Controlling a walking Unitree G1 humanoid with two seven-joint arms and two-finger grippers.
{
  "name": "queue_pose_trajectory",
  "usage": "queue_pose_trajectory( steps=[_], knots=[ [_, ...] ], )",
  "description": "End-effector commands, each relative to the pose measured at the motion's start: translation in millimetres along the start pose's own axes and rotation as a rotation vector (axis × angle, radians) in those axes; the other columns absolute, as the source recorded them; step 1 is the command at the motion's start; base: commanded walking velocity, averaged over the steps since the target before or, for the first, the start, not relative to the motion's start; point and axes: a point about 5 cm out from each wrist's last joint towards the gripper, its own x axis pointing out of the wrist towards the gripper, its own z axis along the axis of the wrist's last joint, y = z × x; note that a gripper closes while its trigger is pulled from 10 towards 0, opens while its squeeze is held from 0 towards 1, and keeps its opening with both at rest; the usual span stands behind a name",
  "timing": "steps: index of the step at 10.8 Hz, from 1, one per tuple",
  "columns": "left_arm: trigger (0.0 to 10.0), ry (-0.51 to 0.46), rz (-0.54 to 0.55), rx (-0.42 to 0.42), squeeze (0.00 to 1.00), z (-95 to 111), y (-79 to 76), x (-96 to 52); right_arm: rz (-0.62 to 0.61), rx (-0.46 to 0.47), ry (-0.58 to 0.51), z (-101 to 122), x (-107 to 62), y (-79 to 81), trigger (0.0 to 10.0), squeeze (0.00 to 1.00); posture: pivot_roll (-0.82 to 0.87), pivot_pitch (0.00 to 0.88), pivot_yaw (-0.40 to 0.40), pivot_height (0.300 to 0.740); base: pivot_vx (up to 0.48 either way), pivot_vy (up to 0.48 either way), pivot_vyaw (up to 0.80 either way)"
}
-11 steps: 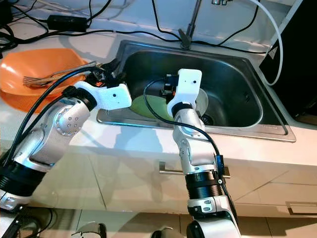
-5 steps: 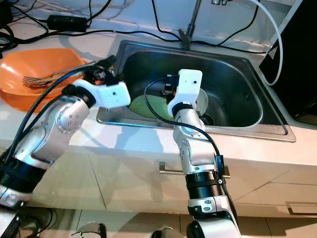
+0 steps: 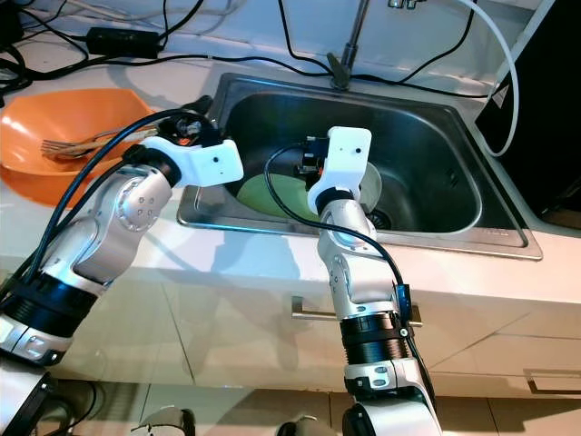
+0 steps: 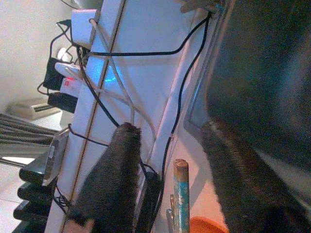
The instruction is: Kitchen organization
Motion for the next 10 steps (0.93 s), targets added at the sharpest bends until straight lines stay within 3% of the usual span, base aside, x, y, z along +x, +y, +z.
queue_pose_trajectory(
  steps=[1, 10],
  knots=[
    [0.0, -0.022, -0.003, 0.01, 0.0, 6.8, 1.5, 3.3, -0.017, -0.002, -0.011, 3.1, 1.1, -5.1, 10.0, 0.0, 0.02, 0.071, -0.127, 0.719, 0.0, 0.0, 0.0],
    [0.0, 0.01, -0.031, 0.012, 0.0, 1.7, -2.5, 1.9, -0.015, -0.002, -0.006, 1.9, 1.0, -4.8, 10.0, 0.0, 0.02, 0.073, -0.131, 0.719, 0.0, 0.0, 0.0]
  ],
)
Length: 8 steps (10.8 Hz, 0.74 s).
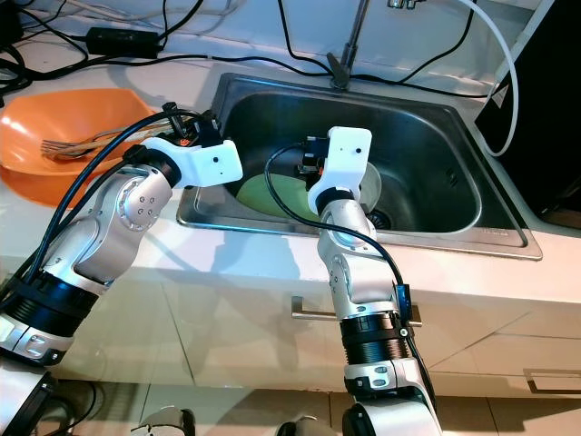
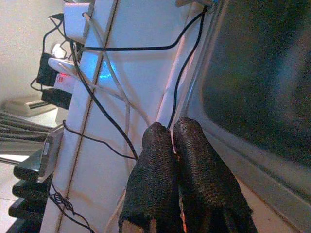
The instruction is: Kitchen organization
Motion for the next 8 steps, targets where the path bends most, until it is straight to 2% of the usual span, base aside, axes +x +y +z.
queue_pose_trajectory(
  steps=[1, 3, 5, 8],
  knots=[
    [0.0, -0.023, 0.03, 0.013, 0.0, 7, 7.3, 2.1, -0.014, -0.002, -0.006, 2, 1.2, -4.6, 10.0, 0.0, 0.02, 0.071, -0.131, 0.719, 0.0, 0.0, 0.0],
    [0.0, -0.05, 0.109, 0.013, 0.0, 12, 20.8, 2.6, -0.014, -0.002, -0.006, 2, 1.4, -4.6, 10.0, 0.0, 0.02, 0.072, -0.132, 0.719, 0.0, 0.0, 0.0],
    [0.0, -0.079, 0.222, 0.026, 0.0, 20, 42.2, 1.4, -0.013, -0.001, -0.006, 2, 1.3, -4.5, 10.0, 0.0, 0.02, 0.072, -0.132, 0.719, 0.0, 0.0, 0.0],
    [0.0, -0.213, 0.394, 0.018, 0.0, 43, 76.6, -5.4, -0.012, 0.0, -0.006, 2, 1.4, -4.4, 10.0, 0.0, 0.02, 0.069, -0.135, 0.719, 0.0, 0.0, 0.0]
  ],
)
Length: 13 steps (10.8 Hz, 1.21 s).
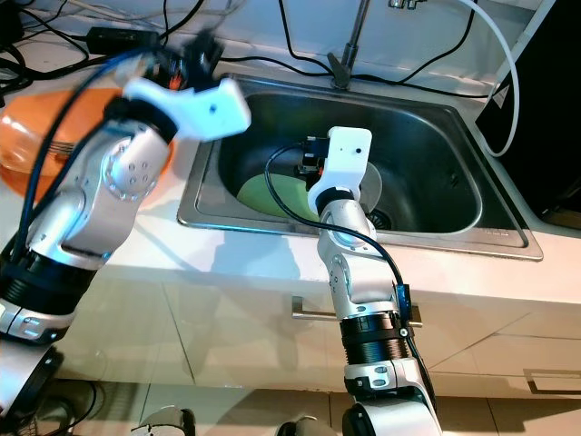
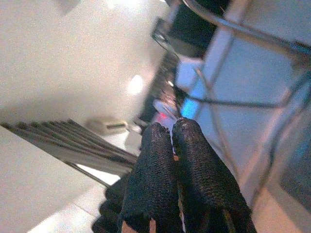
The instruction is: Kitchen organization
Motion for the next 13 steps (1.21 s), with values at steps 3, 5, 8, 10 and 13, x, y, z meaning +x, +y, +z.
queue_pose_trajectory(
  steps=[3, 5, 8, 10, 13],
  knots=[
    [10.0, -0.257, 0.171, -0.434, 0.0, 46, 39.0, 6.6, -0.007, 0.002, -0.006, 2, 2.3, -3.3, 10.0, 0.0, 0.03, 0.069, -0.138, 0.719, 0.0, 0.0, 0.0],
    [10.0, -0.326, 0.194, -0.646, 0.0, 55, 48.6, 6.5, -0.004, 0.014, -0.016, 4, 1.9, -4.0, 10.0, 1.0, 0.02, 0.067, -0.135, 0.719, 0.0, 0.0, 0.0],
    [10.0, -0.342, 0.173, -0.885, 0.0, 52, 48.2, 10.6, 0.041, 0.049, -0.05, 9, 1.8, -0.4, 10.0, 1.0, 0.02, 0.066, -0.135, 0.719, 0.0, 0.0, 0.0],
    [10.0, -0.317, 0.129, -1.028, 0.0, 46, 37.7, 14.0, 0.151, 0.065, -0.099, 19, -0.4, 2.6, 10.0, 1.0, 0.02, 0.066, -0.135, 0.719, 0.0, 0.0, 0.0],
    [10.0, -0.297, 0.078, -1.122, 0.0, 43, 27.2, 17.4, 0.234, 0.05, -0.141, 28, -3.1, -0.2, 10.0, 1.0, 0.02, 0.066, -0.132, 0.719, 0.0, 0.0, 0.0]
  ],
)
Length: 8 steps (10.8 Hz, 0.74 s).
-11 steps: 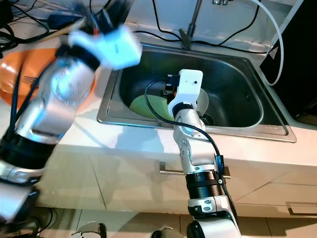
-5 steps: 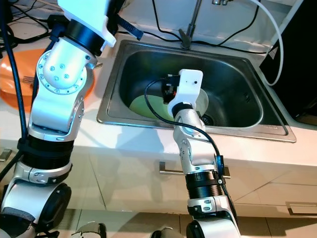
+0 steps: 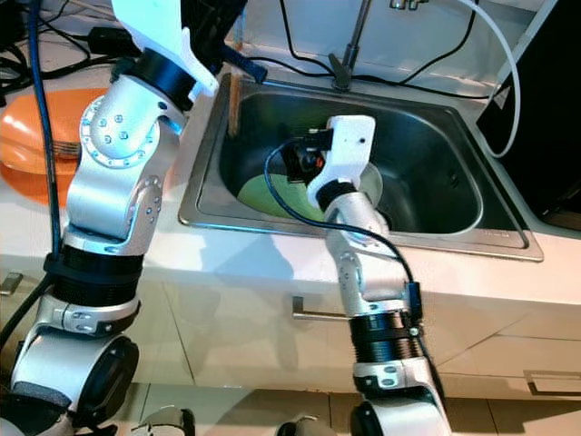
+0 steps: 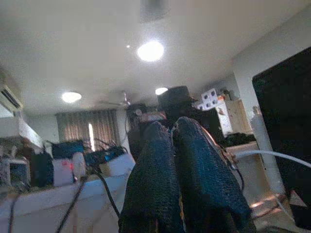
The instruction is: Kitchen organization
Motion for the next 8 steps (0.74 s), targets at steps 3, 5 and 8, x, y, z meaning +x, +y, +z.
queue_pose_trajectory(
  steps=[3, 5, 8],
  knots=[
    [10.0, 0.01, -0.02, -0.069, 0.0, 8, -6.2, -5.4, 0.13, -0.007, -0.063, 21, -4.8, -4.0, 10.0, 1.0, 0.01, 0.063, -0.128, 0.719, 0.0, 0.0, 0.0],
    [10.0, 0.023, -0.031, -0.096, 0.0, 8, -8.3, -5.4, 0.191, 0.011, -0.074, 23, -8.1, 3.1, 10.0, 1.0, 0.0, 0.057, -0.123, 0.719, 0.0, 0.0, 0.0],
    [10.0, 0.051, -0.05, -0.12, 0.0, 6, -11.8, -6.0, 0.274, 0.003, -0.059, 20, -12.0, 13.5, 10.0, 0.0, 0.01, 0.05, -0.119, 0.719, 0.0, 0.0, 0.0]
  ],
)
